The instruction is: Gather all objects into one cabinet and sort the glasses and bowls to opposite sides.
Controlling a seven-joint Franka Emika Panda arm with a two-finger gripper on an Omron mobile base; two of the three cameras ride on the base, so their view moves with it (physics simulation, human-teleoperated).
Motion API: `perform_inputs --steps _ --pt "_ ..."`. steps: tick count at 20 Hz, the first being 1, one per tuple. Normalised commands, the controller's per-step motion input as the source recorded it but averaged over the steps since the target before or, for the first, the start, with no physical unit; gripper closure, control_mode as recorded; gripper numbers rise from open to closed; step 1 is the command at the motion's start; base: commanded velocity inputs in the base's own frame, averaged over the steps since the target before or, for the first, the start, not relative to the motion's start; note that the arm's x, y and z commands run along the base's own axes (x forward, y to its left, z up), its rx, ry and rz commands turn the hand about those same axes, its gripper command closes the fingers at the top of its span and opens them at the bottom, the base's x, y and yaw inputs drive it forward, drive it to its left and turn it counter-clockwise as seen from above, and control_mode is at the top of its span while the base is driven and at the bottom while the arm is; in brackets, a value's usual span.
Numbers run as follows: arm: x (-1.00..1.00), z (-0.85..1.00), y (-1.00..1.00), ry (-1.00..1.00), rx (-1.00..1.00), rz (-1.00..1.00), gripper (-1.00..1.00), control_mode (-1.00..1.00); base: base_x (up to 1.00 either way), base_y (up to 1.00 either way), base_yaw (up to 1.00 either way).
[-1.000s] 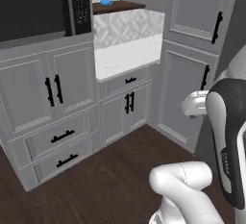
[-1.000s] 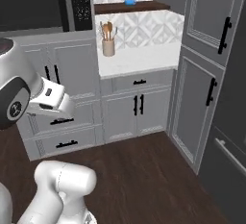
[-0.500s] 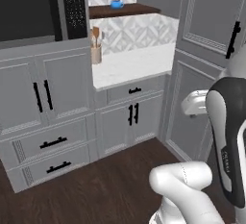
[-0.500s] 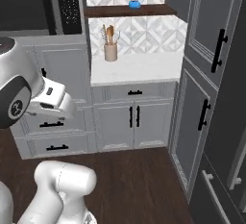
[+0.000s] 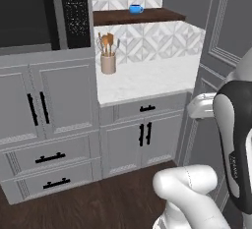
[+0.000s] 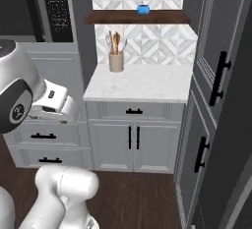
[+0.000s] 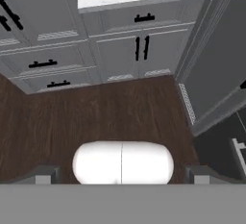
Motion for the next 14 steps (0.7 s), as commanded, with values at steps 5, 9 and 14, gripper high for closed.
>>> perform_inputs --steps 5,9,14 --pt "0.0 0.0 0.0 0.0 0.0 0.0 -1.0 1.0 0.73 -0.33 0.13" --pt "0.0 0.0 0.0 0.0 0.0 0.0 -1.0 1.0 0.67 -0.41 0.07" --pt "0.0 0.0 0.0 0.0 0.0 0.0 -1.0 1.0 0.55 -0.5 0.12"
